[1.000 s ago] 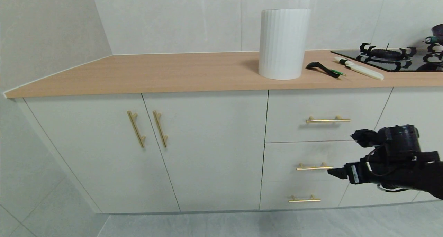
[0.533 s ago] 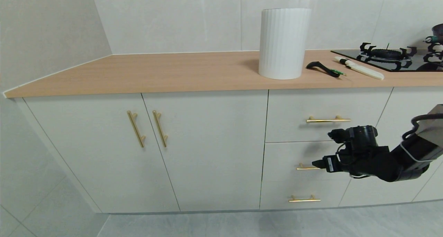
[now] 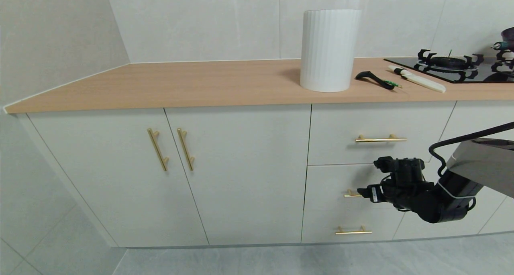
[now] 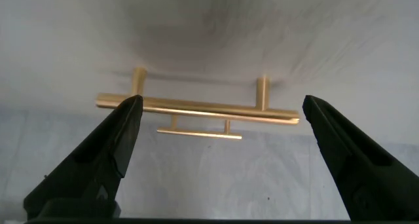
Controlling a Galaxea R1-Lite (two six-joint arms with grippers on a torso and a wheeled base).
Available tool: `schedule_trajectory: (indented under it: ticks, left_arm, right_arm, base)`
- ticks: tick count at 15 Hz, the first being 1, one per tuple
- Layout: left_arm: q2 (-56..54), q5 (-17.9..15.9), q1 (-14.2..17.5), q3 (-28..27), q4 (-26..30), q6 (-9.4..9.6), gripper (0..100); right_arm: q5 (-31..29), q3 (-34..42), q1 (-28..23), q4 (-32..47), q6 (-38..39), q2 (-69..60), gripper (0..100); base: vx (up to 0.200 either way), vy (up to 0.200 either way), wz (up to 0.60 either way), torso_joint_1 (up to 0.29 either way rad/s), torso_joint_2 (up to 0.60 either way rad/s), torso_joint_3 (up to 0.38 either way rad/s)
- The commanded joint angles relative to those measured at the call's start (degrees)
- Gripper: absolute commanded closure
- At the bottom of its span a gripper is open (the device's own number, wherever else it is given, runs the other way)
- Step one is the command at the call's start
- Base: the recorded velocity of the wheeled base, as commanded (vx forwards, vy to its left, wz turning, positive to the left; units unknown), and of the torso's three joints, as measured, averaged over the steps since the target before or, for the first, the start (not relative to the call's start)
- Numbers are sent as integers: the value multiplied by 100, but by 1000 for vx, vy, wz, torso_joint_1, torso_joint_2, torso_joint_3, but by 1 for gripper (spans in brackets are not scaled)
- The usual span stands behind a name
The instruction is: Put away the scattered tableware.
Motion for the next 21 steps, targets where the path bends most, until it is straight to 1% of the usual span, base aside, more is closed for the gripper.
schedule_trajectory:
  ticks: [1,3,8,12,19,21]
  left_arm:
    - [7,1,1,0,-1,-1,0]
    - [7,1,1,0,-1,-1,0]
    - [7,1,1,0,-1,-1,0]
    - [7,1,1,0,-1,-1,0]
    - [7,1,1,0,-1,-1,0]
    - [7,1,1,0,-1,-1,0]
  right_arm:
    - [-76,-79,-4,-110,-4,258,0]
    - [-102,-87,-4,-417,-13,381,0]
    - [-260,-237,-4,-496,-13,627,0]
    - [-269,-290,-31,-532,-13,689,0]
    - [-269,9,-101,-532,-39,654,0]
    - [-216,334,-110,-532,-56,337,0]
  base:
    - [0,0,0,0,0,0]
    - [0,0,0,0,0,0]
    - [0,0,0,0,0,0]
    - [0,0,0,0,0,0]
    - [0,0,0,0,0,0]
    - [0,0,0,0,0,0]
